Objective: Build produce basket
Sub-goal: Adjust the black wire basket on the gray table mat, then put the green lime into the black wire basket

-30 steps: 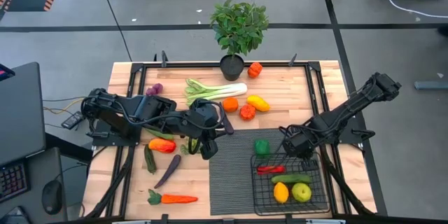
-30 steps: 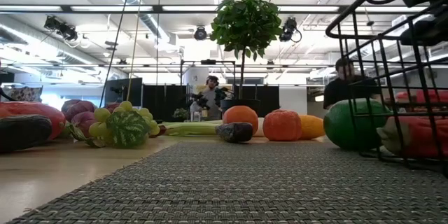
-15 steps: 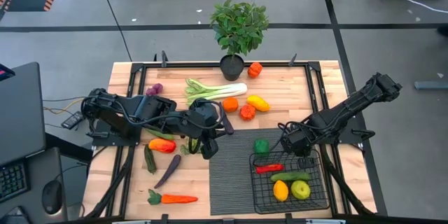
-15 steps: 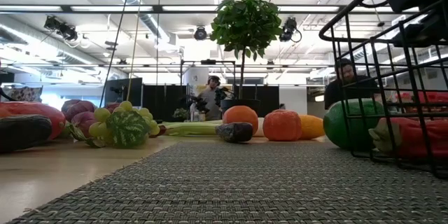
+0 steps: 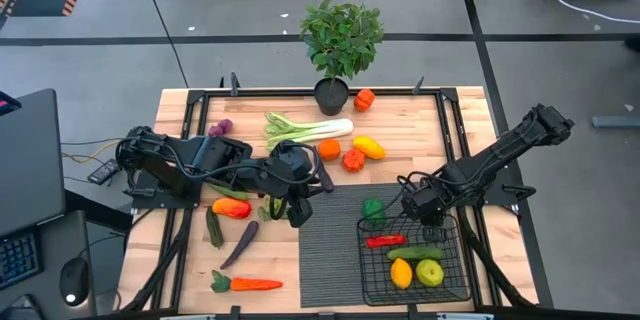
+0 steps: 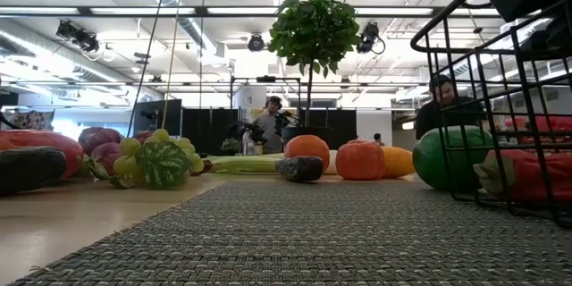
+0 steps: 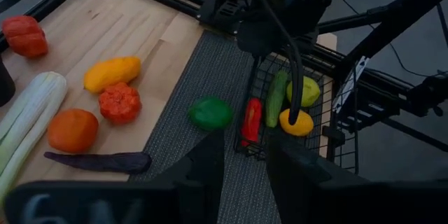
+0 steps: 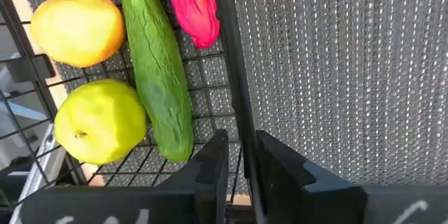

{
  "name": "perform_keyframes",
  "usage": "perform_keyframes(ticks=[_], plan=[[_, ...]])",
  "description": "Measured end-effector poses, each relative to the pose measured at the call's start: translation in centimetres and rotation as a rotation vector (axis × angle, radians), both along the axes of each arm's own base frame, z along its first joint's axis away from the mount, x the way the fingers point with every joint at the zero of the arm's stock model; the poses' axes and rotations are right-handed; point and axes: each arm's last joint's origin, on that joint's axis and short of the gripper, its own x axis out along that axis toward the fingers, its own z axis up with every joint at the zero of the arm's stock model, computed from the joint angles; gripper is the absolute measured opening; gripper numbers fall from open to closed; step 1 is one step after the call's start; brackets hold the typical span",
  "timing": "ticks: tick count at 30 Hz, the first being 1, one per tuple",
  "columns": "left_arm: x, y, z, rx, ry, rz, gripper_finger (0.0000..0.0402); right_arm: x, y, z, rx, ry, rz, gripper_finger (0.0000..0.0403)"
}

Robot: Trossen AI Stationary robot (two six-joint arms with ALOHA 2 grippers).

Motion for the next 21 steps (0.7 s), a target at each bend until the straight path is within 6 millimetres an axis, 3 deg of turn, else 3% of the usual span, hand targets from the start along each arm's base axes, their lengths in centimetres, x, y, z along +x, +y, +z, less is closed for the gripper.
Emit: perform_keyframes(ticks=[5,14,18,21], plan=[[0.0,0.0,0.0,0.000,0.000,0.000,0.0107,0.2,0.1,0.7,0.013,-0.009,-0.049,0.0078],[0.0,0.0,0.0,0.013,0.001,-0.009,0.0107,1.0,0.2,5.6,0.100,-0.151,-0.142,0.0110],[0.0,0.1,0.0,0.042,0.004,-0.028,0.0107,1.8,-0.4,7.3,0.073,-0.229,-0.305,0.0135],[0.1,0.2,0.0,0.045,0.004,-0.025,0.0107,2.5,-1.1,7.4,0.080,-0.242,-0.463,0.0161]])
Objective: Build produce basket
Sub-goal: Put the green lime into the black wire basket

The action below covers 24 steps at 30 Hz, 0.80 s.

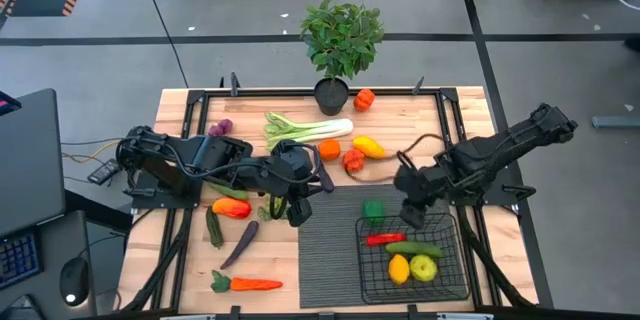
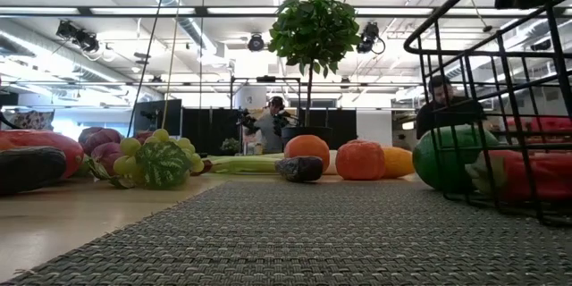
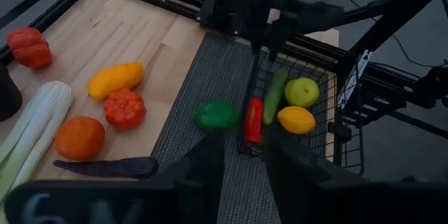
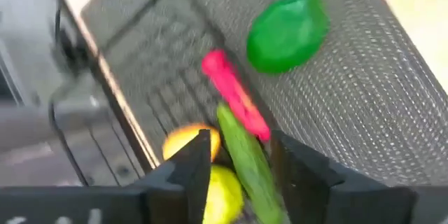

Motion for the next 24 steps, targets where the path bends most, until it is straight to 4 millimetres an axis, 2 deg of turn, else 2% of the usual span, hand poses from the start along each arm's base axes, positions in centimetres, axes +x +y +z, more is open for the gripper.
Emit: perform_keyframes(ticks=[8,15,19,24], plan=[[0.0,0.2,0.0,0.004,0.002,0.004,0.0108,1.5,-0.7,-0.3,0.085,0.007,-0.160,0.0250],[-0.1,0.3,-0.1,0.025,0.022,-0.007,0.0108,1.9,-2.7,-1.3,-0.035,0.074,-0.421,0.0296],[-0.1,0.2,-0.2,0.026,0.025,-0.007,0.0108,3.6,-3.6,-3.3,-0.031,0.140,-0.464,0.0299],[-0.3,-0.2,-0.2,0.028,0.031,-0.023,0.0108,6.5,-3.7,-6.8,0.045,0.276,-0.413,0.0298]])
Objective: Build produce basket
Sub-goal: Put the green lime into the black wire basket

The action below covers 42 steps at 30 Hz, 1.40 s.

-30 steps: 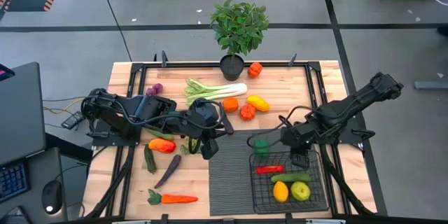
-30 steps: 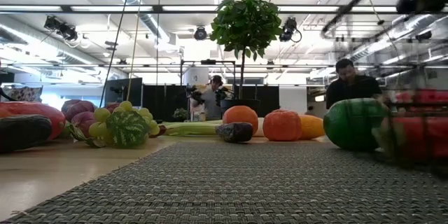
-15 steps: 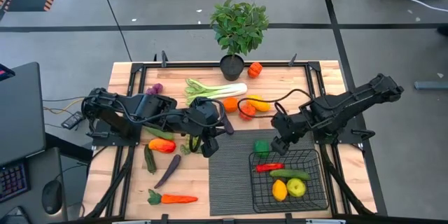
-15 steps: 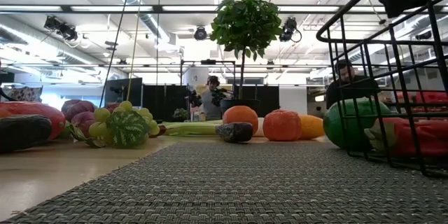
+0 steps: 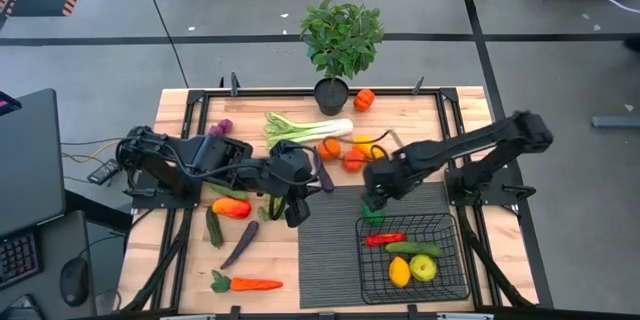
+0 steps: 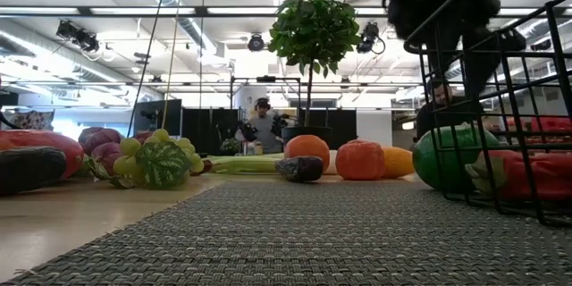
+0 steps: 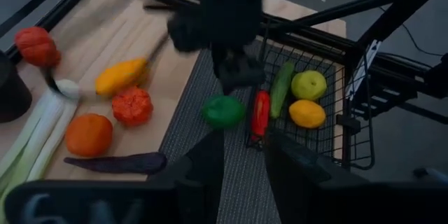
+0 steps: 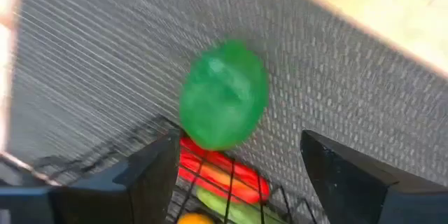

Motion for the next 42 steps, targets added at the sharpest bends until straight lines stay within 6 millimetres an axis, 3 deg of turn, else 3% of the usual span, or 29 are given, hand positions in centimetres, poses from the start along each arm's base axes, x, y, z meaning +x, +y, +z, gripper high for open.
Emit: perform_keyframes(ticks=[5,9,19,24,32,42], plan=[[-0.3,-0.1,-0.3,0.009,0.035,-0.004,0.0108,1.3,0.0,-3.2,0.059,0.150,-0.001,0.0307],[-0.5,0.0,-0.5,-0.006,0.065,0.017,0.0108,2.2,-0.1,-4.3,0.117,0.167,-0.011,0.0326],[-0.9,-1.2,-0.5,0.007,0.068,-0.029,0.0108,2.9,-0.3,-3.2,0.084,0.024,-0.078,0.0397],[-0.9,-1.2,-0.5,0.024,0.070,-0.042,0.0108,3.9,-0.2,-3.7,0.081,-0.034,-0.104,0.0390],[-0.9,-1.2,-0.5,0.019,0.068,-0.038,0.0108,3.5,-0.5,-4.8,0.077,0.074,-0.114,0.0390],[-0.9,-1.0,-0.6,0.015,0.076,-0.027,0.0108,3.9,-0.2,-5.4,0.137,0.061,0.046,0.0388]])
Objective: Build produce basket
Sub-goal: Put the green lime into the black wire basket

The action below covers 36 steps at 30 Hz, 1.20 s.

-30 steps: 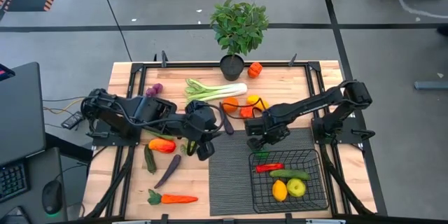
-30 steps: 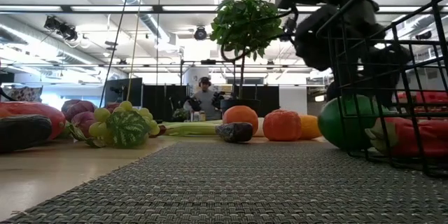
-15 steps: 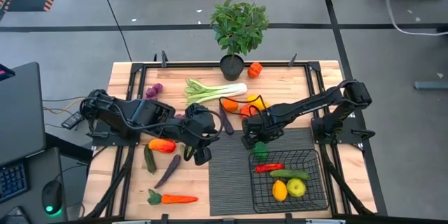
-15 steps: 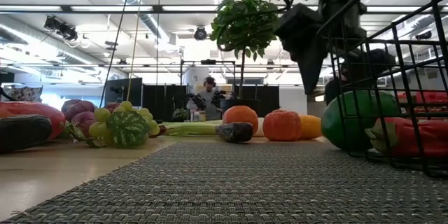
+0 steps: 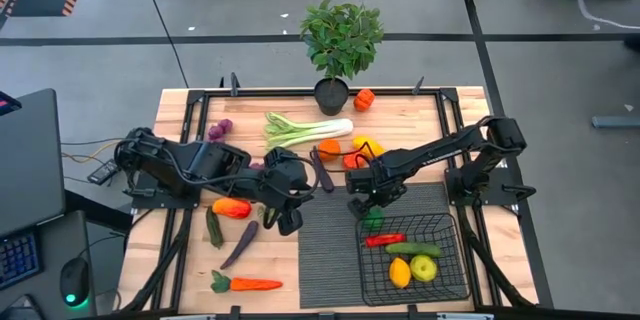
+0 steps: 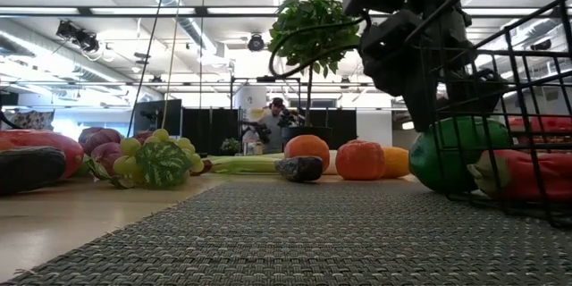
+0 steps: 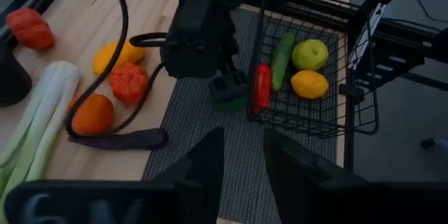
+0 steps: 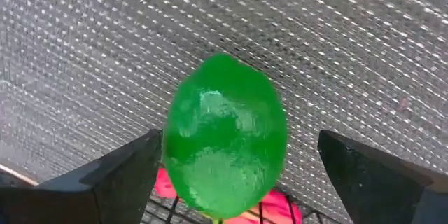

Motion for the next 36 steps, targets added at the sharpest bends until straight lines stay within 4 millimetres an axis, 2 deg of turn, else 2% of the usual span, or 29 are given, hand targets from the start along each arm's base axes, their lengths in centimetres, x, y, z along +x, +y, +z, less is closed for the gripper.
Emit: perform_keyframes(ticks=[7,12,19,25,30,36], plan=[[0.3,0.9,0.0,-0.044,-0.005,0.071,0.0108,0.7,-0.3,-1.4,-0.012,-0.003,0.065,0.0384],[0.3,1.1,-0.1,-0.054,-0.001,0.091,0.0108,1.0,-1.0,-2.1,0.040,-0.002,0.113,0.0366],[0.3,1.1,-0.1,-0.102,-0.006,0.133,0.0108,0.7,-2.4,-2.1,0.053,0.025,0.123,0.0317],[0.2,1.1,-0.1,-0.114,-0.004,0.146,0.0108,-0.1,-3.7,-2.0,0.056,0.063,0.203,0.0245],[0.3,1.3,-0.1,-0.111,-0.003,0.150,0.0108,-1.0,-4.5,-1.2,0.073,0.139,0.297,0.0197],[0.5,2.0,-0.1,-0.092,-0.002,0.153,0.0108,-1.9,-4.9,1.9,0.032,0.141,0.322,0.0198]])
